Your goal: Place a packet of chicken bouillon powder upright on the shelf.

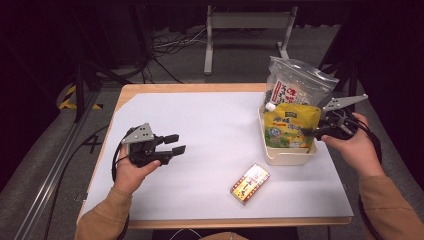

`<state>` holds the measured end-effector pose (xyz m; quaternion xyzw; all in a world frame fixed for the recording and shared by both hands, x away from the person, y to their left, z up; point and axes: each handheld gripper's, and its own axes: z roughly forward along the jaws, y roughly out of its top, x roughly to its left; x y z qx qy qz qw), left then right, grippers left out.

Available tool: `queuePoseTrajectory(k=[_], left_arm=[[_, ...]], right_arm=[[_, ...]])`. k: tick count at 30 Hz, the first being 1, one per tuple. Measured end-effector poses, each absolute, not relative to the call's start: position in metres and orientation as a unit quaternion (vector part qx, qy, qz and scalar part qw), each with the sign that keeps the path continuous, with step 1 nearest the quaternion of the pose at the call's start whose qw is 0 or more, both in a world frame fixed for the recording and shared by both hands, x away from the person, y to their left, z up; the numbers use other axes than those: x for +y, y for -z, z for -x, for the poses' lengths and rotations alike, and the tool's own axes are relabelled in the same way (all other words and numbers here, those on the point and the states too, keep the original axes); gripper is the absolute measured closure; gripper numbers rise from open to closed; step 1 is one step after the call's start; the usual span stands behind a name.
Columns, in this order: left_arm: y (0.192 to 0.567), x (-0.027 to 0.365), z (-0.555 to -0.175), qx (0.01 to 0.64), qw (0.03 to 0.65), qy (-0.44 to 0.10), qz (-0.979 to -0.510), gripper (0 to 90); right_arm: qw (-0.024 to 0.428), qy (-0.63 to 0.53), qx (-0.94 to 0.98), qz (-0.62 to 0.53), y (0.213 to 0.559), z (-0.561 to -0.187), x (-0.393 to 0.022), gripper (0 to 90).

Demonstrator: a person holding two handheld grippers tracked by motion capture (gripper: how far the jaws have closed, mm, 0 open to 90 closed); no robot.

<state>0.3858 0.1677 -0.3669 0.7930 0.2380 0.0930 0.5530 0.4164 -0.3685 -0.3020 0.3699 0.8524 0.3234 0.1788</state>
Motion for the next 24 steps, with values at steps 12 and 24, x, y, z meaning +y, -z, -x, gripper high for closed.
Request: queuePoseTrajectory(k=[12, 24], left_arm=[[0.365, 0.154, -0.388, 0.242, 0.532, -0.094, -0.806, 37.3], [0.368, 0.134, -0.393, 0.262, 0.491, -0.061, -0.829, 32.9]], right_arm=[[0.193, -0.330, 0.841, -0.382, 0.299, -0.403, -0.371, 44.8], [0.209, -0.332, 0.830, -0.397, 0.288, -0.373, -0.367, 41.0]])
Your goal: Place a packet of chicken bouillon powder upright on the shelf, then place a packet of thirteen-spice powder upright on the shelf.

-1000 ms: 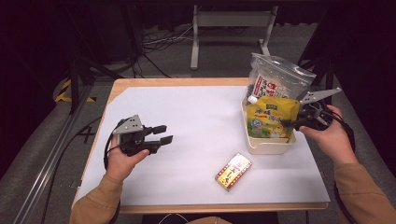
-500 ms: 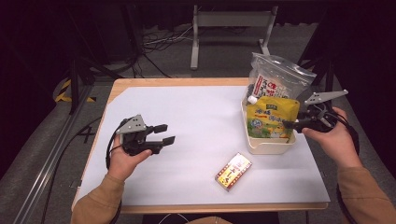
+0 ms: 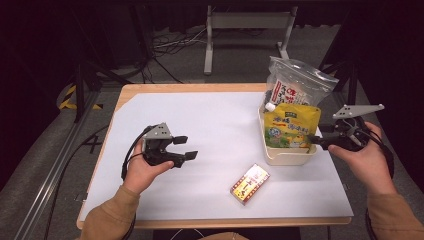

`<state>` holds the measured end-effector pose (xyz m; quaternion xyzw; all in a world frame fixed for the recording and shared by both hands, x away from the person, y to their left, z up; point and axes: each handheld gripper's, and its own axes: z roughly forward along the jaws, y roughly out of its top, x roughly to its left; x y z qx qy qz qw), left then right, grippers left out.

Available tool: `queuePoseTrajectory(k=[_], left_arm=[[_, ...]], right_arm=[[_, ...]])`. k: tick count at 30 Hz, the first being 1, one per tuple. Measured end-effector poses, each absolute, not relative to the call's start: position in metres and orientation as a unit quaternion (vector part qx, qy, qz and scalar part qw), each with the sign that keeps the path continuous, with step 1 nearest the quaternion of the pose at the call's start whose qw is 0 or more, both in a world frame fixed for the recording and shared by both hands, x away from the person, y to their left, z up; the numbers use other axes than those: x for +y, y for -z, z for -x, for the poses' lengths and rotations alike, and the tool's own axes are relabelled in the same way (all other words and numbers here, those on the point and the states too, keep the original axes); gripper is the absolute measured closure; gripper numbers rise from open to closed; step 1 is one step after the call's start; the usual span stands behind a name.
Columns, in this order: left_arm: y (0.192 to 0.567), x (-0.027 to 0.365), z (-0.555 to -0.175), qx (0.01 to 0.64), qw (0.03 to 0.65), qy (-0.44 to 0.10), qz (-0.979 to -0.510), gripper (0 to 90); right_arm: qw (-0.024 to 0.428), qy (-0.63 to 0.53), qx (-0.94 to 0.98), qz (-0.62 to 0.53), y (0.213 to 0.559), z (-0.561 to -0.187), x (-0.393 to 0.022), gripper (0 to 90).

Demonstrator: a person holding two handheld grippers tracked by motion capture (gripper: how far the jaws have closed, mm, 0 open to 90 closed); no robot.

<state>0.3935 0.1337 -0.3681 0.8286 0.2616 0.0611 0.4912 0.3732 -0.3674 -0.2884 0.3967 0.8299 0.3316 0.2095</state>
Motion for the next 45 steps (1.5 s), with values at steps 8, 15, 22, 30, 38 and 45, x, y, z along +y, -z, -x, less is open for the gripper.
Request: queuePoseTrajectory(k=[8, 15, 22, 30, 38, 45], left_arm=[[0.373, 0.127, -0.399, 0.262, 0.491, -0.042, -0.830, 31.7], [0.372, 0.113, -0.397, 0.245, 0.474, -0.042, -0.844, 28.1], [0.373, 0.101, -0.392, 0.230, 0.458, -0.028, -0.858, 27.7], [0.379, 0.074, -0.388, 0.208, 0.460, 0.007, -0.863, 24.5], [0.390, 0.050, -0.388, 0.191, 0.466, 0.028, -0.864, 24.2], [0.392, 0.028, -0.386, 0.180, 0.451, 0.030, -0.874, 24.0]], right_arm=[[0.213, -0.359, 0.820, -0.392, 0.283, -0.354, -0.363, 40.1], [0.211, -0.392, 0.807, -0.388, 0.287, -0.342, -0.357, 40.0], [0.203, -0.413, 0.799, -0.388, 0.296, -0.336, -0.355, 39.8], [0.205, -0.409, 0.801, -0.386, 0.304, -0.331, -0.352, 38.5], [0.212, -0.393, 0.804, -0.392, 0.304, -0.325, -0.350, 38.8], [0.214, -0.387, 0.803, -0.399, 0.307, -0.321, -0.352, 38.9]])
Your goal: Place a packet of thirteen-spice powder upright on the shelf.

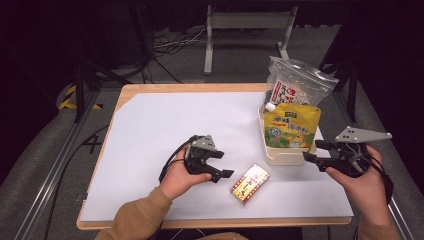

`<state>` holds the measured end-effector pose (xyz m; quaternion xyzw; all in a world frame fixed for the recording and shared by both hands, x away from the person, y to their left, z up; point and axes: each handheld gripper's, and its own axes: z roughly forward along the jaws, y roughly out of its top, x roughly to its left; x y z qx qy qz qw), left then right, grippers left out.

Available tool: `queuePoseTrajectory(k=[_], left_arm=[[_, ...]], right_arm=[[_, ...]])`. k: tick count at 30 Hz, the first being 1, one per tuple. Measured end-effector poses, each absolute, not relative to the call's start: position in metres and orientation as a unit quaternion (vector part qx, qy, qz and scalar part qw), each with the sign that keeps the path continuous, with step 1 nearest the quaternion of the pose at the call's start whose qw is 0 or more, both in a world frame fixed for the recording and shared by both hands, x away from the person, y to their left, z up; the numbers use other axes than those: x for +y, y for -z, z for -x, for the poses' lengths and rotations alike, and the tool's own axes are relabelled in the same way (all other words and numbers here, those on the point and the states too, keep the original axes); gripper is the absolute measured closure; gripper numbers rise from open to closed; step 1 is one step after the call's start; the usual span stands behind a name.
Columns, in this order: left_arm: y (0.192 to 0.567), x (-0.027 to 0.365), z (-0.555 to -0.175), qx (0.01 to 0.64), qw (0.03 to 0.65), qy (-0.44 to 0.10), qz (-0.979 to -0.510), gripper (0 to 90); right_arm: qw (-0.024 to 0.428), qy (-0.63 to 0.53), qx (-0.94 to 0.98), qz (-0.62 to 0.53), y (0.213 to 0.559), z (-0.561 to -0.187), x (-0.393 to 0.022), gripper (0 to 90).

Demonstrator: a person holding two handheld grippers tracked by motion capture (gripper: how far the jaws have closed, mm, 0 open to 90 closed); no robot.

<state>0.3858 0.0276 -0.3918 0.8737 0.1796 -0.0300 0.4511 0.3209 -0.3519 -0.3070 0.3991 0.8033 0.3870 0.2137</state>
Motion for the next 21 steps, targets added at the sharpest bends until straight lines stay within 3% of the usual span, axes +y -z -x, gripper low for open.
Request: queuePoseTrajectory(k=[21], left_arm=[[0.401, -0.023, -0.376, 0.162, 0.420, 0.049, -0.892, 17.4]], right_arm=[[0.220, -0.382, 0.793, -0.421, 0.313, -0.309, -0.362, 38.3]])
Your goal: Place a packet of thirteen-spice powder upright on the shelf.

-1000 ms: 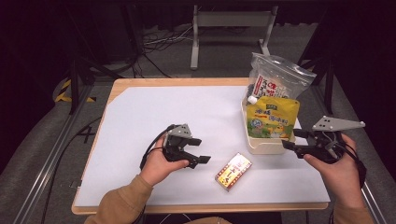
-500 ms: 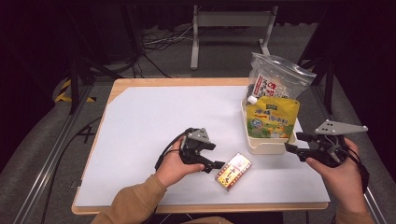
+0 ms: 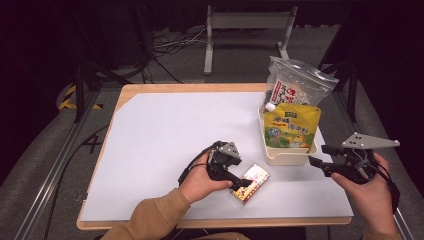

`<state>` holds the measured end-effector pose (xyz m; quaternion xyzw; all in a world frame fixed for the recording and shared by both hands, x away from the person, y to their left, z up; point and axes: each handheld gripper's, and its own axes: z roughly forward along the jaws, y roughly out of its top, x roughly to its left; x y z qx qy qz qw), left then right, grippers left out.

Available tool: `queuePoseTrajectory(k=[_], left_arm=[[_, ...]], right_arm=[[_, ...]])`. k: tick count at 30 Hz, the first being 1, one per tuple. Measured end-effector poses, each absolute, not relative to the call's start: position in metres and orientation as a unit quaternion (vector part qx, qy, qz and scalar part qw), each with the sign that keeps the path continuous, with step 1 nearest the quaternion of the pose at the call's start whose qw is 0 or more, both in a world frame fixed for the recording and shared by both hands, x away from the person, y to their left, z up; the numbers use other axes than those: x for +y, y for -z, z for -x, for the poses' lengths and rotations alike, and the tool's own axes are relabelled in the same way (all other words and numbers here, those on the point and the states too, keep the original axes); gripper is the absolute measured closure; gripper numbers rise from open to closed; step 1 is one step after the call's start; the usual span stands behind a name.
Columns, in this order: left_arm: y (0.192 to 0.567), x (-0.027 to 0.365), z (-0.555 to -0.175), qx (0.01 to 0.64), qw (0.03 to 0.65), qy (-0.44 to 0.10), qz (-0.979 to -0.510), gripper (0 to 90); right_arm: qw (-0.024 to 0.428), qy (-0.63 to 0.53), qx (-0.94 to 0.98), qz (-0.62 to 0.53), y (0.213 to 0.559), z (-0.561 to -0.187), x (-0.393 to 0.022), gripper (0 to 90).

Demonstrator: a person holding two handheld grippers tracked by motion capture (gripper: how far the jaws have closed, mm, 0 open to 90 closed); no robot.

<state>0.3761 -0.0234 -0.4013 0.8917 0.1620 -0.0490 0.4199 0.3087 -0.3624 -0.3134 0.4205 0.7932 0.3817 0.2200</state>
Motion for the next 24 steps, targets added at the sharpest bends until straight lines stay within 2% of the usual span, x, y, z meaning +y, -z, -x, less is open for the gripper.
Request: queuePoseTrajectory(k=[14, 24], left_arm=[[0.421, -0.042, -0.367, 0.178, 0.379, 0.041, -0.907, 9.4], [0.429, -0.050, -0.364, 0.186, 0.362, 0.042, -0.912, 7.5]], right_arm=[[0.217, -0.380, 0.797, -0.415, 0.316, -0.311, -0.357, 37.2], [0.214, -0.381, 0.800, -0.411, 0.318, -0.312, -0.356, 36.2]])
